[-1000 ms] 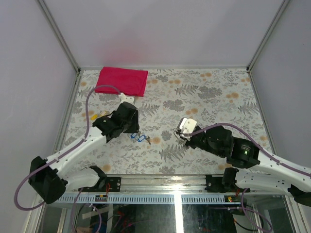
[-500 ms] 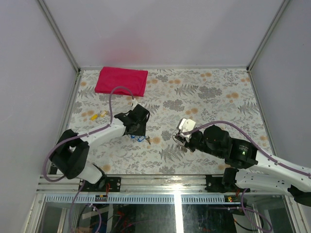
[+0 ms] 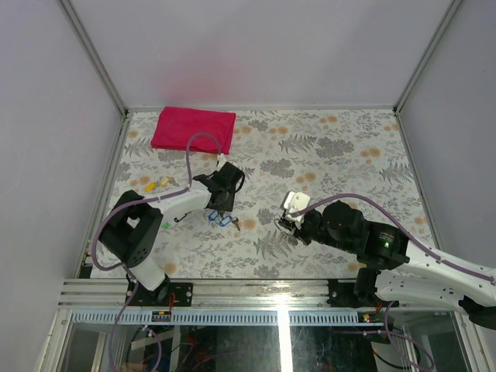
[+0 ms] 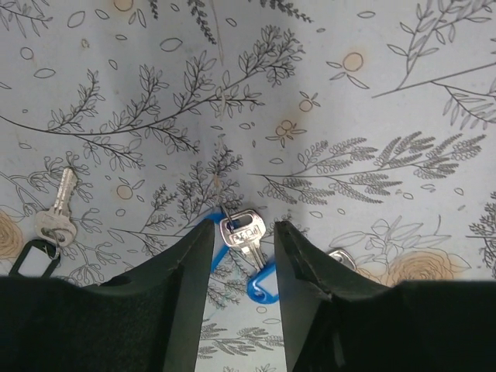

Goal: Put the keys on the keyring

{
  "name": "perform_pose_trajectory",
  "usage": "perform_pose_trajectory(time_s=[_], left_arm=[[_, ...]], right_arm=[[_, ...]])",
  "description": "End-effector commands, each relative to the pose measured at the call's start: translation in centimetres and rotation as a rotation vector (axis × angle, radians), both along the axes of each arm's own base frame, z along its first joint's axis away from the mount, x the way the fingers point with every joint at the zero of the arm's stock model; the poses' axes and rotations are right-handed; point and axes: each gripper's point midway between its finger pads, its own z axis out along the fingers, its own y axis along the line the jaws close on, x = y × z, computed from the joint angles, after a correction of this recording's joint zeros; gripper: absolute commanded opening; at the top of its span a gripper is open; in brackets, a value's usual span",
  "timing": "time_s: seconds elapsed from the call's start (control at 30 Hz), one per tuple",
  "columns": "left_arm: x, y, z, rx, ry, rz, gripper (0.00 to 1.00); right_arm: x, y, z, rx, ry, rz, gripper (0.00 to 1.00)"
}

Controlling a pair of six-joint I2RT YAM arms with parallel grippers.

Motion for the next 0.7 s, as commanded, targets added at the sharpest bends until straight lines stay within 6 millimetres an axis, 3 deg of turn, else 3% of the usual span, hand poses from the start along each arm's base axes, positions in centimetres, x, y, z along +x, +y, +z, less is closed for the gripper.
perform_pose_trajectory(time_s=[0.0, 0.67], left_arm=[[2.6, 0.0, 1.0, 0.001, -0.073, 0.014, 0.37], [2.2, 1.0, -1.1, 0.018, -0.023, 0.016, 0.23]], right_arm=[[-0.2, 1.0, 1.5, 0.065, -0.006, 0.019, 0.01], [-0.3, 1.3, 1.2, 0.054, -0.003, 0.034, 0.01]])
